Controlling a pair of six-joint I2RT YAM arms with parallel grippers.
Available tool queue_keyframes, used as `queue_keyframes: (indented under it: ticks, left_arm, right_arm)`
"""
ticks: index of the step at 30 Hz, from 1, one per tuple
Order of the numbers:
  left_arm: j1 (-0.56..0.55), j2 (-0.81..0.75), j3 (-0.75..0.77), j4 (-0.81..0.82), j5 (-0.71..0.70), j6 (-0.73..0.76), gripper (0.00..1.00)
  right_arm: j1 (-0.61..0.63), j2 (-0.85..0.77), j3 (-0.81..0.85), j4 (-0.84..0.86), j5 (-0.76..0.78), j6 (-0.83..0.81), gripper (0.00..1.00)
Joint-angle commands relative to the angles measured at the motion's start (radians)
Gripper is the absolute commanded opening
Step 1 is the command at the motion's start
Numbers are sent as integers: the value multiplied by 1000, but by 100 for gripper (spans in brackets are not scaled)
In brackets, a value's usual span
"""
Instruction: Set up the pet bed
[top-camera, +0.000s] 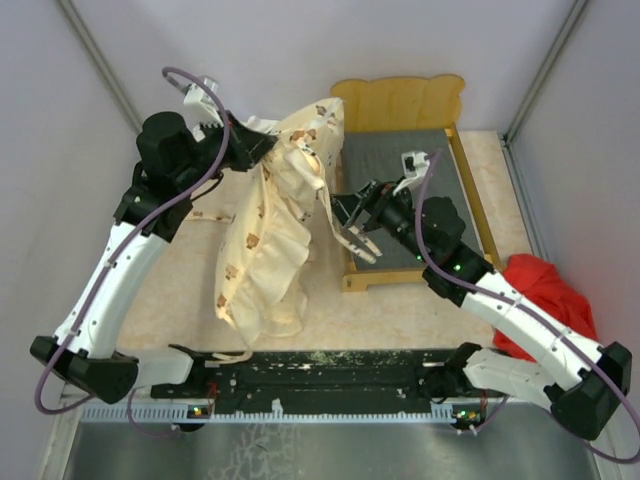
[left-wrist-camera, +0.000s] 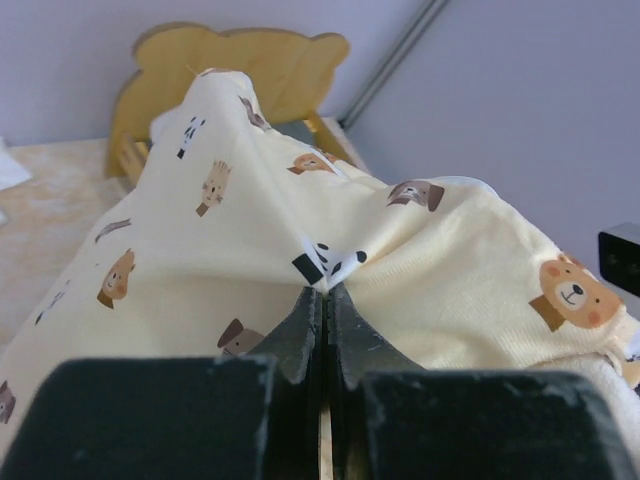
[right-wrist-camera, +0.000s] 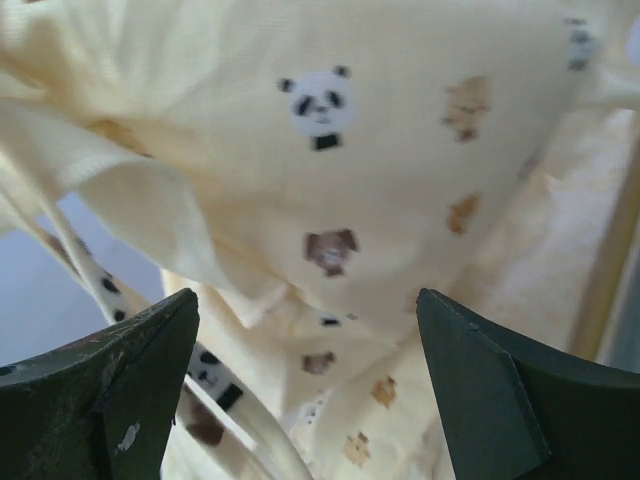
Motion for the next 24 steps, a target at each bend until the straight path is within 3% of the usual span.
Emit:
queue_keyframes:
  ticks: [1,7,13,14,15,16,18,19,22,24]
  left_arm:
    - [-4,19,-16,201,119,-174,0]
    - [-4,41,-127,360,181,-317,0]
    - [-6,99,-171,420,240,-399,0]
    - [-8,103,-179,436,244,-408,0]
    - [-8,106,-185,450,249,-414,0]
    - [-8,108,-186,458,257,-408,1]
    - [-7,102,-167,440,261,-317,18]
    - [-7,95,-148,382,235,-238,29]
    - [-7,66,-118,224,55,13,63]
    - [-6,48,-146,187,-80,129,72]
  right_arm:
    - [67,46,117,237,-48,-52,90]
    - [86,111,114,271,59,-73,90]
    - [88,201,137,311,183,-106,90]
    - [88,216,147,309,204,-119,85]
    - [88,228,161,299,223,-148,74]
    - [88,236,188,249,269,-174,51]
    - [81,236,227,126,372,-213,7]
    - [66,226,237,75,385,-247,0]
    - [8,147,194,-10,395,-331,0]
    - [-72,90,142,-31,344,-355,0]
